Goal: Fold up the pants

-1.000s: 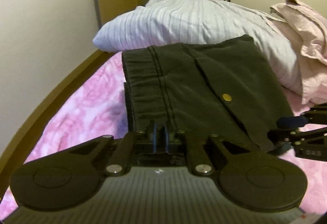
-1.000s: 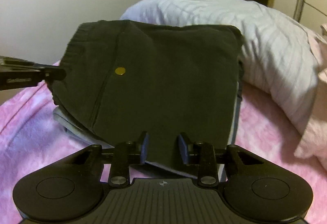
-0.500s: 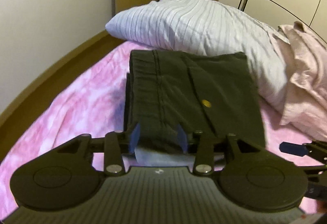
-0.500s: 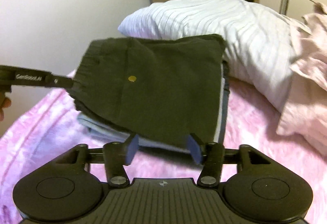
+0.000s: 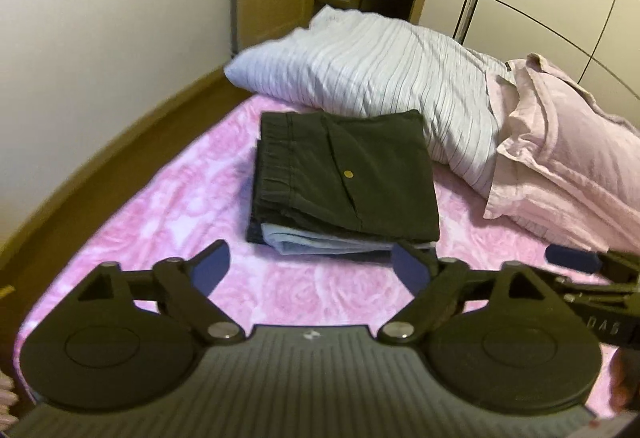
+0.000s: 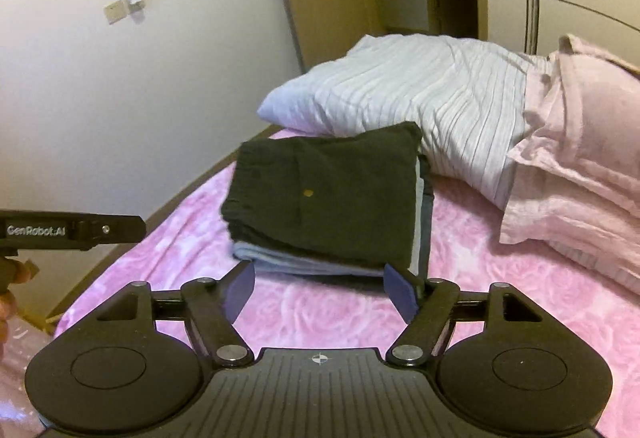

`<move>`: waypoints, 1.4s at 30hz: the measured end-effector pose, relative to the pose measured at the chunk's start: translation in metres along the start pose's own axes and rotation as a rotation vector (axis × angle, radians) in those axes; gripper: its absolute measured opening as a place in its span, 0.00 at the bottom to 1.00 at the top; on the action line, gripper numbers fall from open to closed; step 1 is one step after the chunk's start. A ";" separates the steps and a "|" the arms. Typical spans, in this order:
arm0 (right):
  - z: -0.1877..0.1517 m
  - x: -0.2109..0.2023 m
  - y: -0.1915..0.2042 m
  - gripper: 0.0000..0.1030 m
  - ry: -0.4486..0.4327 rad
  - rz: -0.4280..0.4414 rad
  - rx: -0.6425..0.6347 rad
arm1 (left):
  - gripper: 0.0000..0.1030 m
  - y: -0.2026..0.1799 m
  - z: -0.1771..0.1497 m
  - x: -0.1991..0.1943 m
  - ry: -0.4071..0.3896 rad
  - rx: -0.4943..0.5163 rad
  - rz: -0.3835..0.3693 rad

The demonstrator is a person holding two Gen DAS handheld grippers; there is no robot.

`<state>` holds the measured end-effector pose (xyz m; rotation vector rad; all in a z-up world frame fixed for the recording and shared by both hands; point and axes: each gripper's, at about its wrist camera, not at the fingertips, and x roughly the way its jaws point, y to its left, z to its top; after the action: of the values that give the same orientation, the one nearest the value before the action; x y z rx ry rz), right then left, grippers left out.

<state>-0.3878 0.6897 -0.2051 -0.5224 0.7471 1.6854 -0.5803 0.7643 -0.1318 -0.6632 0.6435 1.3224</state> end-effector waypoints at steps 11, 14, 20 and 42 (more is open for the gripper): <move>-0.031 -0.119 0.021 0.67 -0.004 -0.007 0.007 | 0.99 -0.033 -0.065 -0.126 -0.028 0.022 0.048; -0.043 -0.149 0.025 0.67 -0.017 -0.003 -0.001 | 0.99 -0.045 -0.082 -0.155 -0.064 0.036 0.082; -0.058 -0.197 0.032 0.67 -0.040 0.021 -0.015 | 0.99 -0.058 -0.102 -0.202 -0.069 -0.027 0.050; -0.093 -0.271 0.031 0.67 -0.020 0.067 -0.078 | 0.99 -0.088 -0.147 -0.262 -0.070 -0.064 0.070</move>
<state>-0.3576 0.4329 -0.0774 -0.5392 0.6932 1.7855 -0.5354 0.4734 -0.0254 -0.6478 0.5742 1.4295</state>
